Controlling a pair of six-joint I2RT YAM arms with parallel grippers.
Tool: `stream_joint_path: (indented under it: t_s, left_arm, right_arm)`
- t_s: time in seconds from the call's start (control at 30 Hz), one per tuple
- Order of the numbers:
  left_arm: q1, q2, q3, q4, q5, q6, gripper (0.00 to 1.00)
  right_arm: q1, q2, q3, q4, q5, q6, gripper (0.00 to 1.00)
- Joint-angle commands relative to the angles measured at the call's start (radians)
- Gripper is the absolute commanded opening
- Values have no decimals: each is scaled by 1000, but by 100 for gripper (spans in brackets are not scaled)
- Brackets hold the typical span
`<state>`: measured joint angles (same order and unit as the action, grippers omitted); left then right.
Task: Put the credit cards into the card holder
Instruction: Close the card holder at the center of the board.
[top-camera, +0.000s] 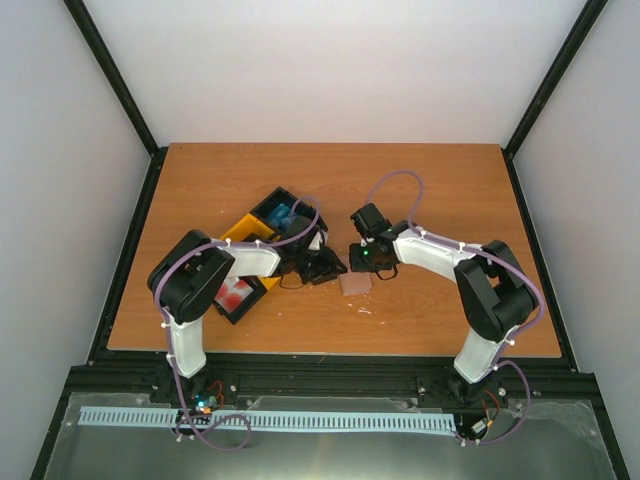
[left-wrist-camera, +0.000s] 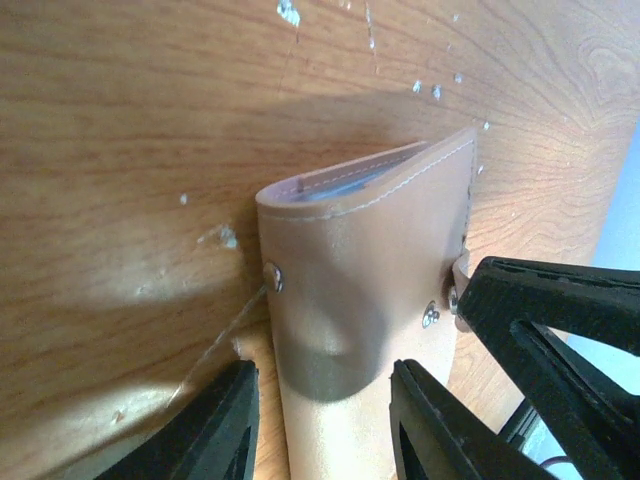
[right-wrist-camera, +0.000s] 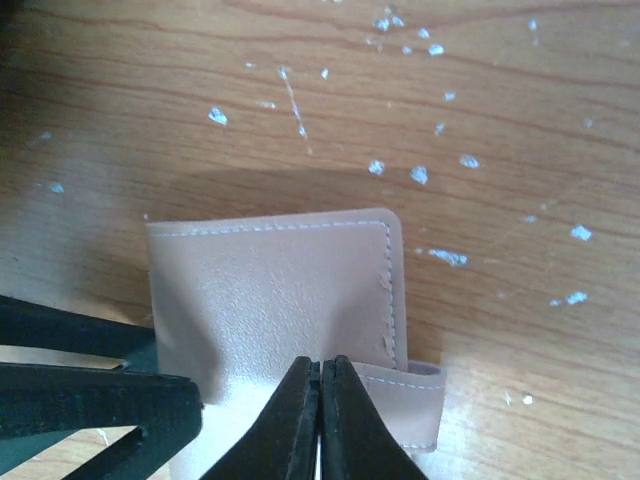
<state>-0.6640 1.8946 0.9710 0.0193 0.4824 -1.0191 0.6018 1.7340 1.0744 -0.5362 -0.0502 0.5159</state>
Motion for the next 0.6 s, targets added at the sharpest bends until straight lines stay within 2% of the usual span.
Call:
stream_joint_path:
  t_s: [0.0, 0.17, 0.37, 0.57]
  left_arm:
    - [3, 85, -17, -84, -114, 3, 38]
    - [3, 101, -15, -86, -116, 6, 41]
    - [1, 114, -10, -101, -144, 1, 33]
    - [1, 128, -9, -122, -190, 12, 31]
  right_arm:
    - [-18, -16, -11, 54, -32, -48, 3]
    - [-30, 11, -30, 111, -99, -50, 3]
    - [-35, -3, -15, 72, -112, -60, 3]
    - [-40, -28, -16, 30, -121, -66, 3]
